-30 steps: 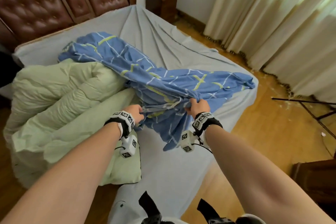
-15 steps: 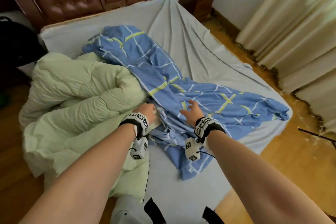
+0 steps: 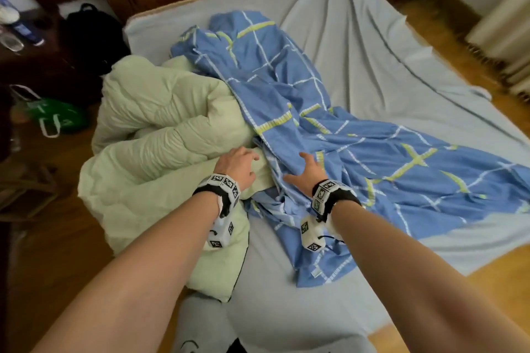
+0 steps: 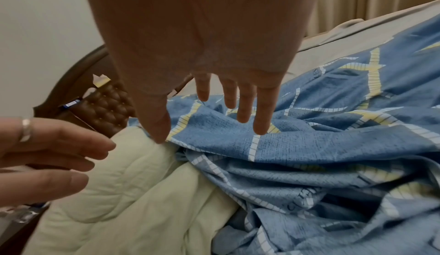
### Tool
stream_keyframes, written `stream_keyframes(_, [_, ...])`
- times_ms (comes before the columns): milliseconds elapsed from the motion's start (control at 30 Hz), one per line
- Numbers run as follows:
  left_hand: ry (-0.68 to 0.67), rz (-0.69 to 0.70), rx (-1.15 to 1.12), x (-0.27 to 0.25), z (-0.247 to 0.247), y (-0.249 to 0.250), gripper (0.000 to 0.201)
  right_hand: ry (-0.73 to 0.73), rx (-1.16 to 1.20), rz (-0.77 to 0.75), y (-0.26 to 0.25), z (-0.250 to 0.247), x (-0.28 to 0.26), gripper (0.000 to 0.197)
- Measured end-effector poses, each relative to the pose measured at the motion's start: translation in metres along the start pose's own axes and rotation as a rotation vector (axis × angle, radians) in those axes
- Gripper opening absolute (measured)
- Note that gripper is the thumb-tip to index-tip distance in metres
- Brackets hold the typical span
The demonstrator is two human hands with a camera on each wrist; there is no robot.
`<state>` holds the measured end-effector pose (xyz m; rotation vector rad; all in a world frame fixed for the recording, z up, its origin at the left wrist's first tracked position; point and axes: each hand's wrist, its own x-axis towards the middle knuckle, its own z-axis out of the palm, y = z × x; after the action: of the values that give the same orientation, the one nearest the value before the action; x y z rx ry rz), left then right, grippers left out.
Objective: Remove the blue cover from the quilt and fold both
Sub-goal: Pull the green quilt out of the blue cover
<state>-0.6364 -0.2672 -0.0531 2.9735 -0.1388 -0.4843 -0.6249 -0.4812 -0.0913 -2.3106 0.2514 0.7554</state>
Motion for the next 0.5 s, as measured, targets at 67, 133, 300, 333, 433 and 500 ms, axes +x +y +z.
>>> stream_keyframes(67, [-0.092, 0.004, 0.004, 0.03, 0.02, -0.008, 0.052, 0.012, -0.062, 0.009, 0.001, 0.013, 0.024, 0.09])
stream_keyframes(133, [-0.164, 0.023, 0.043, 0.057, 0.042, -0.014, 0.06, 0.043, -0.132, 0.033, 0.004, 0.03, 0.05, 0.093])
stream_keyframes(300, [-0.255, 0.029, 0.084, 0.11, 0.099, -0.023, 0.082, 0.076, -0.397, 0.055, 0.01, 0.071, 0.103, 0.105])
stream_keyframes(333, [-0.249, 0.016, 0.087, 0.119, 0.11, -0.023, 0.086, 0.095, -0.451, 0.03, 0.009, 0.079, 0.113, 0.109])
stream_keyframes(433, [-0.211, -0.046, 0.07, 0.14, 0.133, -0.021, 0.07, 0.139, -0.547, -0.032, 0.009, 0.105, 0.14, 0.114])
stream_keyframes(500, [-0.202, -0.059, 0.075, 0.149, 0.138, -0.022, 0.042, 0.15, -0.545, -0.035, 0.006, 0.113, 0.151, 0.099])
